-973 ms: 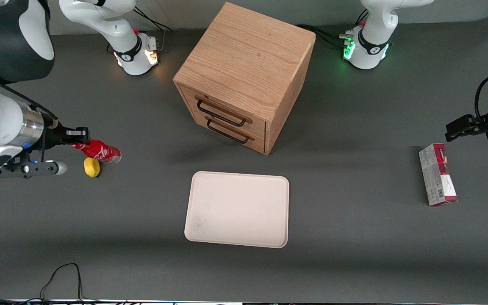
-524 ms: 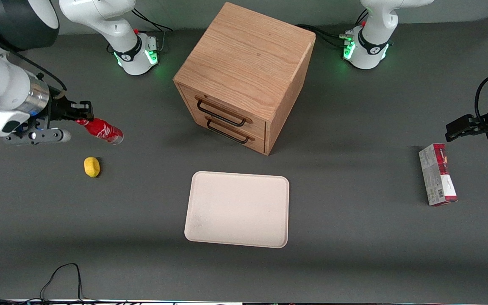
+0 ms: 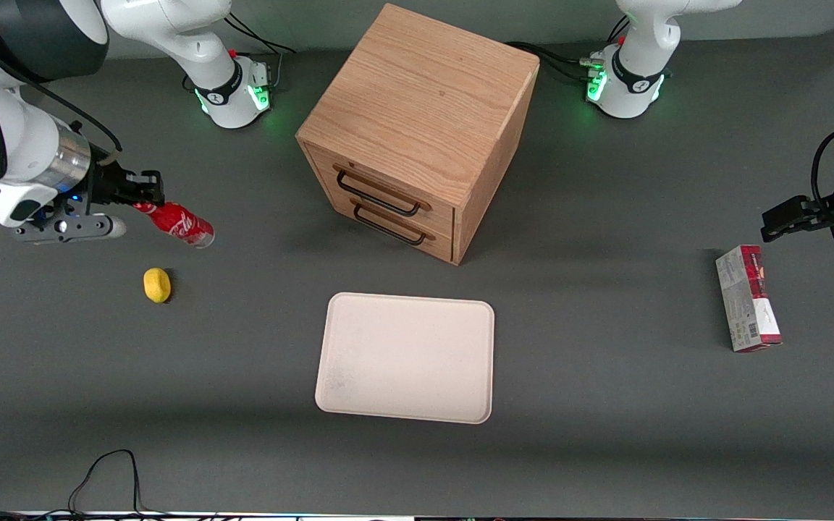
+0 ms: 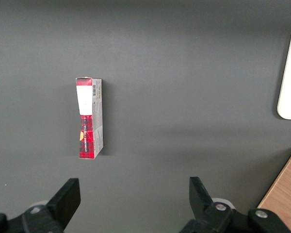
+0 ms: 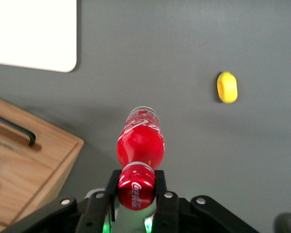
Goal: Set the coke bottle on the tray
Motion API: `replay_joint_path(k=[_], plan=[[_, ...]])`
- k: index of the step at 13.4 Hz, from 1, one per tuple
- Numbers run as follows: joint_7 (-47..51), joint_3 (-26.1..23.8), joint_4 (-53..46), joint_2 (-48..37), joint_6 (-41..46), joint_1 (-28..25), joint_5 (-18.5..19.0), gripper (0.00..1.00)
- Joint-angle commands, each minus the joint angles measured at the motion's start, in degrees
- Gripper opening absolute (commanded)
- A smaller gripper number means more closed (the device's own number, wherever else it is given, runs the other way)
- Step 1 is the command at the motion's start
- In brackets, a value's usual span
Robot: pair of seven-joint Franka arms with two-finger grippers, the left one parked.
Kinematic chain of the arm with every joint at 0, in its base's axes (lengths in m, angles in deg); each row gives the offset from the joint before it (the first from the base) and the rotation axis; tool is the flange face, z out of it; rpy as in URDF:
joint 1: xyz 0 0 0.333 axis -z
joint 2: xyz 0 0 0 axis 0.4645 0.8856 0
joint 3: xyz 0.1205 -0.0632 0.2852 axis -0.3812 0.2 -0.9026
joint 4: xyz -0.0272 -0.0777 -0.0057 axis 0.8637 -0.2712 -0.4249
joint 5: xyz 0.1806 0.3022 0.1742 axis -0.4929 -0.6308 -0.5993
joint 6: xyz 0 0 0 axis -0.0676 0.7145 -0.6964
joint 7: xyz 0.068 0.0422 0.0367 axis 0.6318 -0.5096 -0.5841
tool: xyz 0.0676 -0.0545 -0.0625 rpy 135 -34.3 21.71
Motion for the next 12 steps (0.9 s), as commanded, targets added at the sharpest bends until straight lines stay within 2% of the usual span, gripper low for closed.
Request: replay_joint_path(k=[1,4,5,9,12], plan=[[9.4,-1.0,-17.1,14.9,1.5,-3.1,-0.3,0.00],[20.7,-5.4,-37.3,31.2,3.8,-3.2,-0.1,0.00],[24.1,-6.6,-40.0,34.2,3.1,-3.2,-0.1,0.00],[32.2,-7.9,-42.7,42.6,-11.4,-3.3,0.0,0.00],[32.8,-8.0,-45.1,45.3,-12.7,-3.9,0.2,0.00]])
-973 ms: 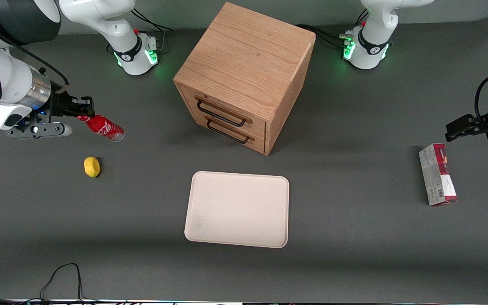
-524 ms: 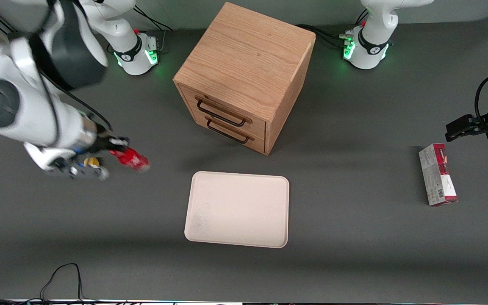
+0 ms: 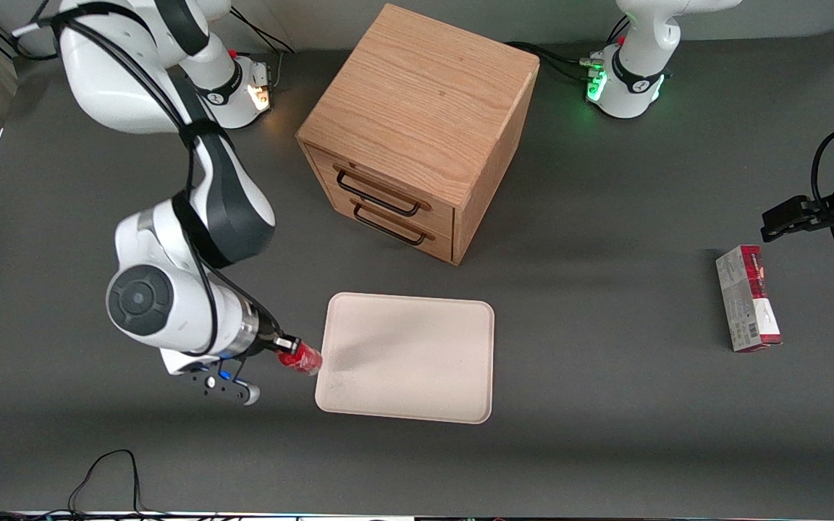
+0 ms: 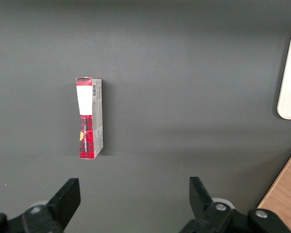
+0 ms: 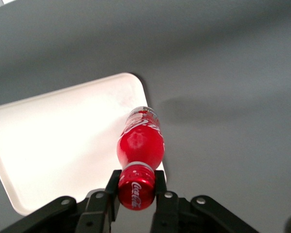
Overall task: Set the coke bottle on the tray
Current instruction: 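Carry the bottle over the cream tray and lower it onto it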
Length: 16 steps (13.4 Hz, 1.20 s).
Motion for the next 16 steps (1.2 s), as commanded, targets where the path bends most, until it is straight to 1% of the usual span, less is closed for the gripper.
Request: replay_joint_path(k=[1,4,6,15,16], plan=[[2.5,-0.5,-5.3,3.1,0.3,-0.4,0.3,0.00],[3.4,0.0,-5.3,5.8,-2.6,-2.0,1.0,0.00],[4.6,-0.1,-5.2,6.4,-4.1,-2.4,2.4,0.00],[4.6,-0.2,-5.1,7.8,-6.3,-2.6,2.5,0.00],[4.6,-0.3,-5.1,7.8,-6.4,-2.5,2.5,0.05]])
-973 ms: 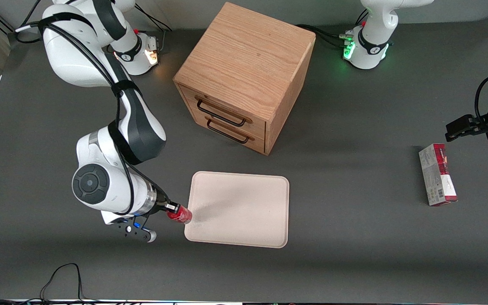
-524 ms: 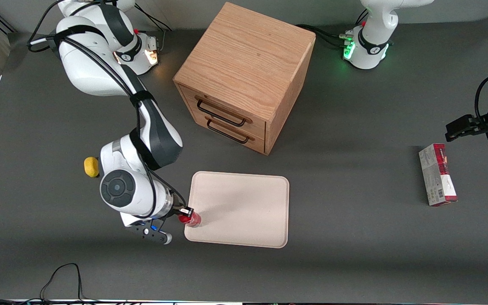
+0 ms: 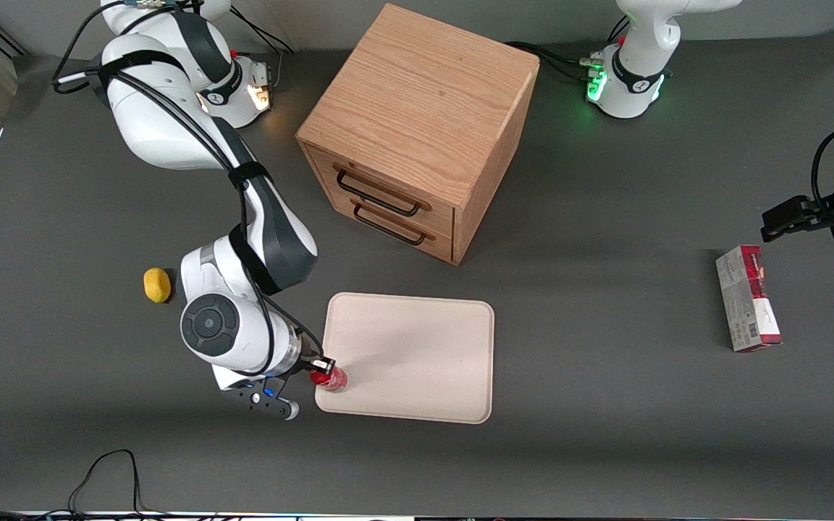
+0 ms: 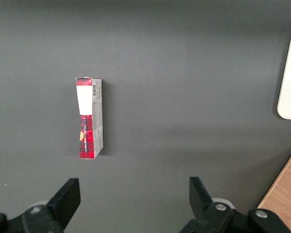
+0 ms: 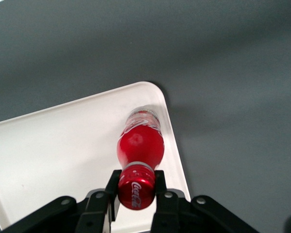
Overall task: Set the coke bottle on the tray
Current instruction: 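Carry the bottle over the cream tray and lower it onto it, then open the right gripper to release the bottle on the tray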
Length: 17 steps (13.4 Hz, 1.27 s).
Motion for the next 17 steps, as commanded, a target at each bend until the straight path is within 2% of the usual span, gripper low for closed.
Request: replay_joint_path(k=[1,14,17], plan=[[1.6,-0.2,-2.6,0.9,0.0,-0.4,1.1,0.99],[1.8,0.1,-2.3,0.0,0.2,-0.2,1.1,1.00],[-0.6,0.1,-2.2,-3.2,5.7,1.7,0.3,1.00]])
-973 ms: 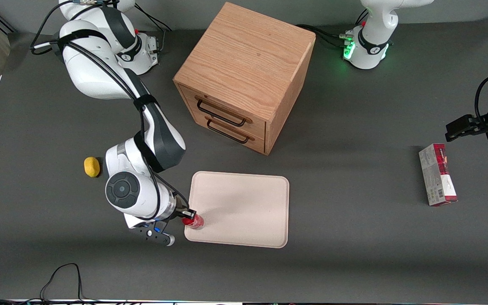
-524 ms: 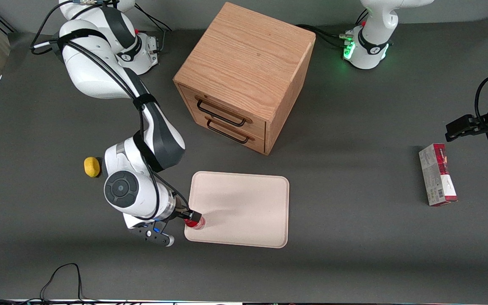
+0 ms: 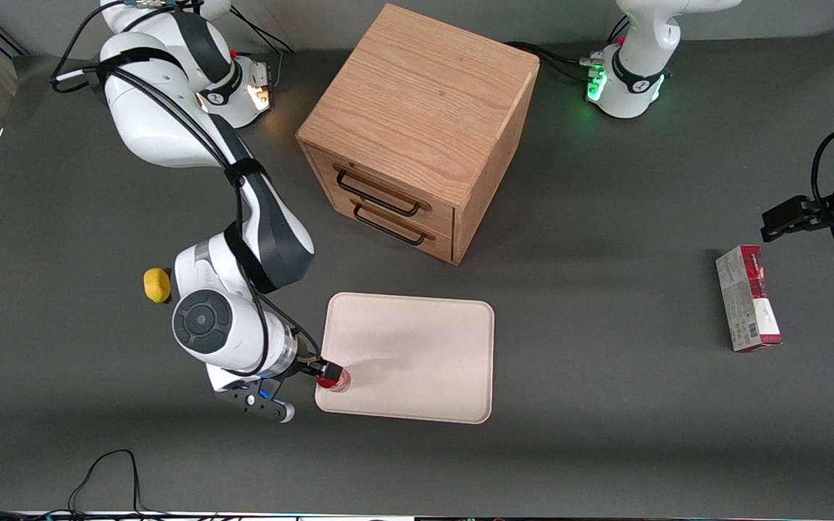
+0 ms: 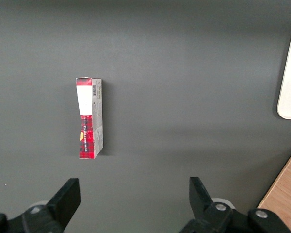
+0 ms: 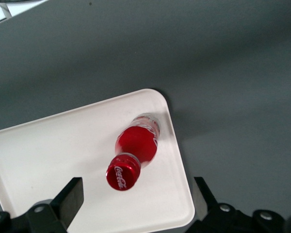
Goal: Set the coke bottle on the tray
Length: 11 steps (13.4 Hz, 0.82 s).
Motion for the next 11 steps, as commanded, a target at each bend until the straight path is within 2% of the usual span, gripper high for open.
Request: replay_joint_path(k=[1,3,5,8,9,11], plan=[[-6.3,-0.6,0.7,-5.0,9.4,3.5,-0.8,1.00],[-14.9,0.0,6.6,-12.4,15.8,6.2,-3.1,1.00],[-25.4,0.5,22.2,-24.7,15.4,9.2,-3.1,1.00],[-34.9,7.7,45.1,-44.5,9.8,6.7,-3.2,1.00],[-36.8,9.3,49.3,-49.2,10.0,5.5,-3.2,1.00],[-37.6,9.6,51.7,-54.7,12.5,4.5,-3.0,1.00]])
